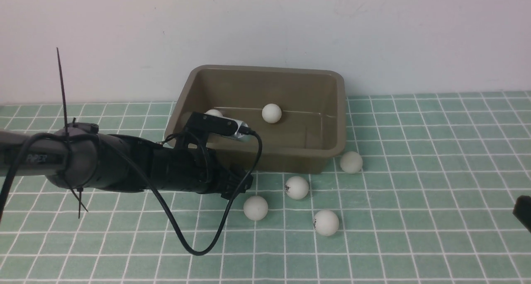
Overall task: Put the table tennis balls in the box on the green coffee tablecloth.
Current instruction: 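Reach for and grasp a ping pong ball on the table beside the basket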
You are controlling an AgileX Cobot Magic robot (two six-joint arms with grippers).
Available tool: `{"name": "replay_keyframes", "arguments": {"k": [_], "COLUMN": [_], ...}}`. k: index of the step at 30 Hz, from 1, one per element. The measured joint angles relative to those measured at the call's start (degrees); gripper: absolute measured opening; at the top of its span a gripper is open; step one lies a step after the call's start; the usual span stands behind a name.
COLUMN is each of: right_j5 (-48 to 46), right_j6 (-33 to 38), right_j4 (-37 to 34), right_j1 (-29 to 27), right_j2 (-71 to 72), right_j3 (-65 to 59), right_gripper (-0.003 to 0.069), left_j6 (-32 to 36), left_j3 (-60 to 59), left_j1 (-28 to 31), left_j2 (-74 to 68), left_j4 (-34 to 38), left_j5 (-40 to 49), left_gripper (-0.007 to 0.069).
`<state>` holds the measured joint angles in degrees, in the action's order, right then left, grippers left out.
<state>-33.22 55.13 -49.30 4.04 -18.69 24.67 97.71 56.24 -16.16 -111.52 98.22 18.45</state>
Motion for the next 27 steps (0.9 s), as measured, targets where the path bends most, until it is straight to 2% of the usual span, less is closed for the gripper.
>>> {"name": "replay_keyframes", "arguments": {"k": [7,12,27], "right_j5": [0.3,0.5,0.9], "right_j6": [0.0,0.0,1.5], "right_j4": [0.0,0.0,0.0], "right_j1": [0.0,0.0,0.0], "right_j2": [0.0,0.0,0.0], "right_j3": [0.0,0.0,0.0], "right_gripper": [0.0451,0.0451,0.0442], "left_j6": [0.2,1.5,1.2], "left_j3": [0.1,1.1,-0.4], "left_j1": [0.0,0.0,0.0], "left_j2": [-1.8,-1.8,1.3], "left_j4": [0.1,0.1,0.0], "left_j5": [1.0,0.9,4.6], "left_gripper": [0.0473,0.0355,0.0355]}}
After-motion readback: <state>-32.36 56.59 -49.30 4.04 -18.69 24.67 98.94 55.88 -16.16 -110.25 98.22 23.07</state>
